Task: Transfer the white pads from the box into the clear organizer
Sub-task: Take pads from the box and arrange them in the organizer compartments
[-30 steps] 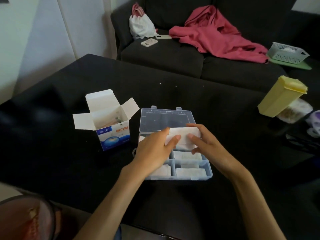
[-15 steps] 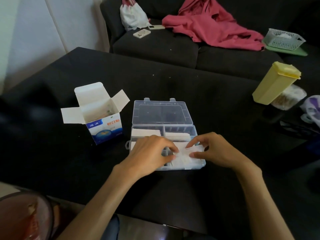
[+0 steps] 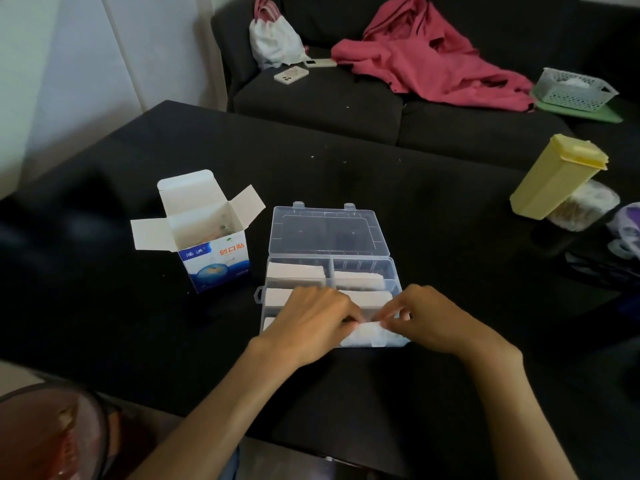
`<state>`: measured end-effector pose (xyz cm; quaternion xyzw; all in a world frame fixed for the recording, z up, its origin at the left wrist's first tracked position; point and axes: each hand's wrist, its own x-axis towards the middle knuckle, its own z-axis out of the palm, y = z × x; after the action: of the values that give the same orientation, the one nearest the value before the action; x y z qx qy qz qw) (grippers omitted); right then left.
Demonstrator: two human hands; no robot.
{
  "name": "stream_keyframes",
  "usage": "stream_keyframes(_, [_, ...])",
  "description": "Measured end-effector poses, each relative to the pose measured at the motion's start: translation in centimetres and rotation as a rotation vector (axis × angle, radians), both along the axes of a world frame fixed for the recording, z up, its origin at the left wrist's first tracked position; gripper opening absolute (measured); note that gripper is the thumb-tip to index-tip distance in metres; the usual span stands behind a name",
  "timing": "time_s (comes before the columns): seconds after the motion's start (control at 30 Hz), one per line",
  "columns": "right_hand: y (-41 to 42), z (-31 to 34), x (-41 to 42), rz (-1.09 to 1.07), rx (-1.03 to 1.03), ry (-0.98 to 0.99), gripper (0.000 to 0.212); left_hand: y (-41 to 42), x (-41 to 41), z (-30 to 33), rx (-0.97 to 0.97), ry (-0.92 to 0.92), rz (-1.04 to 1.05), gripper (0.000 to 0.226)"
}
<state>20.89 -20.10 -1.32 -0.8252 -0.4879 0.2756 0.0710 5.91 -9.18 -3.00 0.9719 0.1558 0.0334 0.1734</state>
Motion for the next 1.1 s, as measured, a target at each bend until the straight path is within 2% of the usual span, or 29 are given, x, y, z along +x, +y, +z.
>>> stream_keyframes(0.17, [-0.3,1.0,0.2,-0.072,0.079,-0.233,0.013,0.4,0.2,0.0,-0.04,0.017,-0.028,0.027])
stream_keyframes(0.33, [0.1,0.0,0.0,-0.098,-0.046,-0.22,0.017,0.4,0.2,0.2,0.004,-0.04,0.034,0.024])
stream_keyframes(0.73, [0.6,0.4,-0.1,-0.193,-0.06,-0.358,0.022,0.3,-0.5,0.4,0.004,-0.099,0.073,0.023])
stream_keyframes(0.83, [0.7,0.9,-0.6,-0.205,0.048,-0.337,0.02,1.0,-1.5,1.5,-0.035,-0.247,0.228,0.024])
stream_keyframes(1.03, [3.3,2.0,-4.6,-0.273,0.519,-0.261,0.017,4.0,-6.0,3.7,-0.072,-0.873,0.796,0.019])
stream_keyframes(1.1, [4.7,2.0,-6.5,-0.25,0.616,-0.249,0.017,5.5,-7.6,3.4,-0.087,-0.943,0.923,0.018])
